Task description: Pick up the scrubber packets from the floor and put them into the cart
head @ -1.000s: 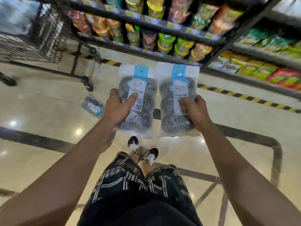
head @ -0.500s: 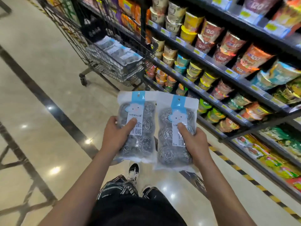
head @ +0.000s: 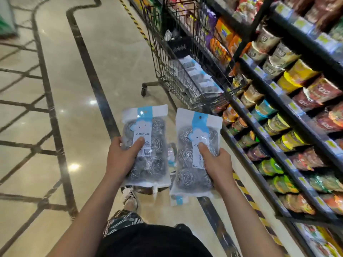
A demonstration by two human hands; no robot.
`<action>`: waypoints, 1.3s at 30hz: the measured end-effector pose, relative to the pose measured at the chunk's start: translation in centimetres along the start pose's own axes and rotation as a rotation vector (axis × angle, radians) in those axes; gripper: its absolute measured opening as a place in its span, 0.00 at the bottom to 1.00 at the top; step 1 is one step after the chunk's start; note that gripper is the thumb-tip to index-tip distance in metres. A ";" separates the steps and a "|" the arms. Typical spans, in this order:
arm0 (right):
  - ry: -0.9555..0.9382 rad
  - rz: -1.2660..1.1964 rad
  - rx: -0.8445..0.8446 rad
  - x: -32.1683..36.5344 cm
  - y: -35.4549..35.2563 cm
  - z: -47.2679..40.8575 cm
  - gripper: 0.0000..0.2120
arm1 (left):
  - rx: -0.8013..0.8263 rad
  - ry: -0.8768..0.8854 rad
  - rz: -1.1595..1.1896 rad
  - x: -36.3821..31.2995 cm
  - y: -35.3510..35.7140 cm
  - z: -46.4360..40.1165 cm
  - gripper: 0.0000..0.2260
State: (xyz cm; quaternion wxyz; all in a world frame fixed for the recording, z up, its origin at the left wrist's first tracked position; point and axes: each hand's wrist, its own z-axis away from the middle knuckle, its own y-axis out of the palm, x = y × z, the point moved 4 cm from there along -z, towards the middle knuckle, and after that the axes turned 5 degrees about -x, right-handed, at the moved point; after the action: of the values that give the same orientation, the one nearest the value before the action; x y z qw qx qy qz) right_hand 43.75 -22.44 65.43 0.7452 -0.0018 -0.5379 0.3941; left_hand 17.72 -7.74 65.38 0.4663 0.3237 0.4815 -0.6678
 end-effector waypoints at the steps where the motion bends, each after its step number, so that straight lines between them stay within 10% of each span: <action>1: -0.004 0.009 -0.005 1.1 1.5 -0.7 0.25 | 0.001 -0.005 0.009 -0.2 -0.6 -1.7 0.17; 17: 0.002 -0.084 -0.087 16.5 20.5 -11.2 0.27 | 0.090 0.102 -0.096 -10.5 -3.2 -29.0 0.28; 33: 0.232 -0.257 -0.355 25.7 22.6 -37.9 0.16 | 0.433 0.274 -0.355 -27.2 23.2 -53.6 0.21; 39: 0.373 -0.335 -0.464 25.9 24.1 -47.2 0.38 | 0.552 0.376 -0.496 -31.3 34.5 -60.0 0.24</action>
State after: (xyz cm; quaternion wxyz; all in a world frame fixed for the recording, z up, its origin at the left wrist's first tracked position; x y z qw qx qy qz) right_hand 70.45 29.34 56.01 0.8648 -0.1550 -0.4606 0.1265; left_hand 60.04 55.21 61.59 0.0908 0.4271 0.4247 -0.7931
